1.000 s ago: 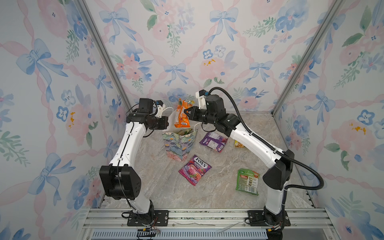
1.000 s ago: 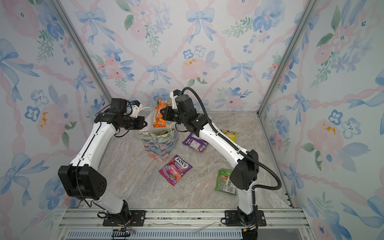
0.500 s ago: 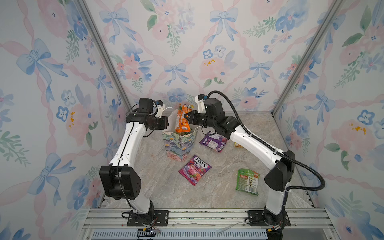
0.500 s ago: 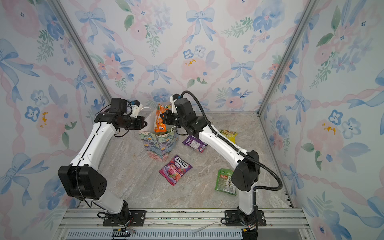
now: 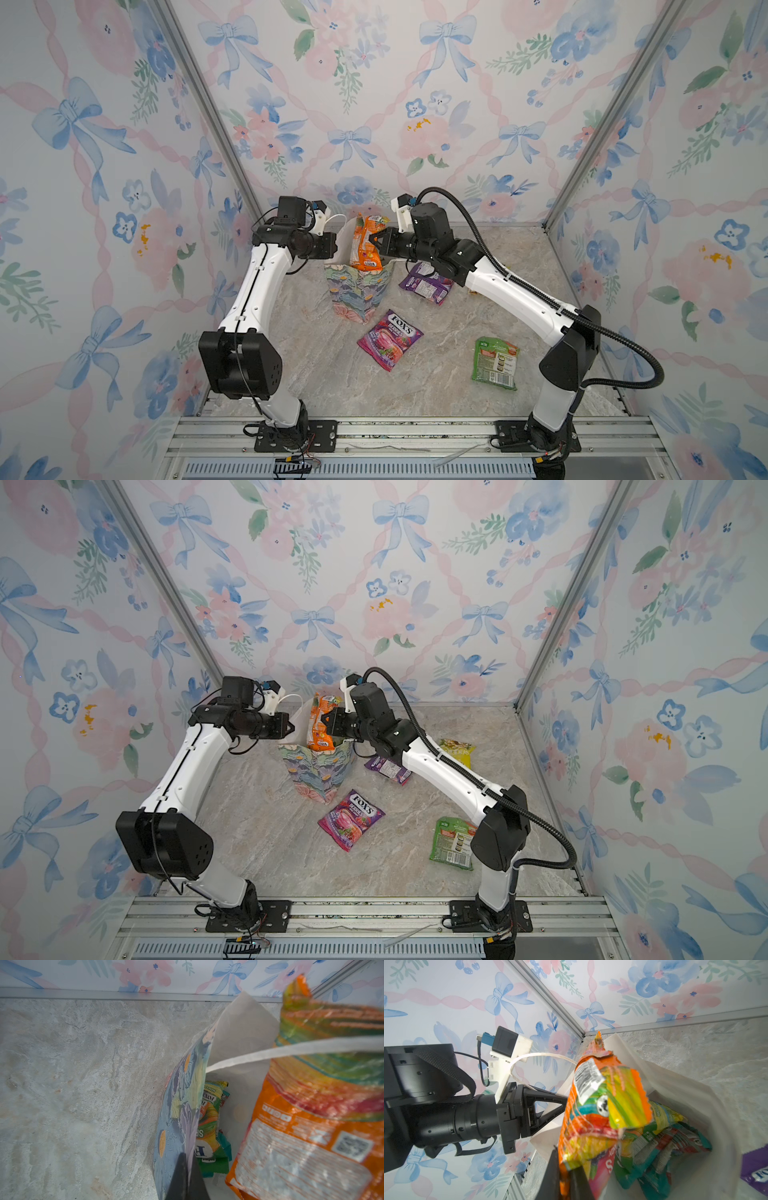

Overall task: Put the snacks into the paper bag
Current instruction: 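Lower the orange packet into the bag and open the right gripper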

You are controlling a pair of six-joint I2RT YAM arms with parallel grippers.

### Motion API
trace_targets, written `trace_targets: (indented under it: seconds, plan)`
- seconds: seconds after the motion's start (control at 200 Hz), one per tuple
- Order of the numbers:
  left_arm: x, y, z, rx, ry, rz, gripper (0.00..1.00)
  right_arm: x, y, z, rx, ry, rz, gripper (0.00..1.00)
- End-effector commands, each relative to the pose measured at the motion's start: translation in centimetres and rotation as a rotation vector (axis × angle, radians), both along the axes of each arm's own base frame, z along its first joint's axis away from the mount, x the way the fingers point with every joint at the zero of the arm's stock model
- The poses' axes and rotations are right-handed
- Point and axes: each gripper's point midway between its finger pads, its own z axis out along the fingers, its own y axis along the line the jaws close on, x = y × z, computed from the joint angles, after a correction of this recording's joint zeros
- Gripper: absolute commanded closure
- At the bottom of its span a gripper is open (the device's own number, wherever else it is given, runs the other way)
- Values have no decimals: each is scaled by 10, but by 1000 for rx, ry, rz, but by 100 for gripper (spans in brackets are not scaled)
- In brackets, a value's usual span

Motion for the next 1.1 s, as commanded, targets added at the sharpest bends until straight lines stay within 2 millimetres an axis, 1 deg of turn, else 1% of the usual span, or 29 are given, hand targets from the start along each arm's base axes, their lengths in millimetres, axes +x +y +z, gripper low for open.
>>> trace_targets:
  seconds: [0.0, 0.155, 0.415, 0.59, 0.715, 1.095]
  plan:
    - [-10, 4, 0, 7, 11, -1, 100, -7, 17, 23, 73, -36, 37, 100]
    - [-10, 3, 1, 4, 10, -3, 100, -11, 28, 22, 63, -47, 59, 100]
    - [-11, 4, 2, 5, 6, -2, 100, 1, 34, 12, 27, -46, 59, 100]
    - [-11, 4, 2, 6, 6, -2, 100, 10, 31, 4, 25, -23, 48, 100]
    - [-11, 4, 3, 5, 5, -3, 100, 5, 27, 4, 33, -16, 45, 100]
    - [-11, 4, 2, 8, 6, 0, 100, -10, 4, -4, 39, -2, 5, 100]
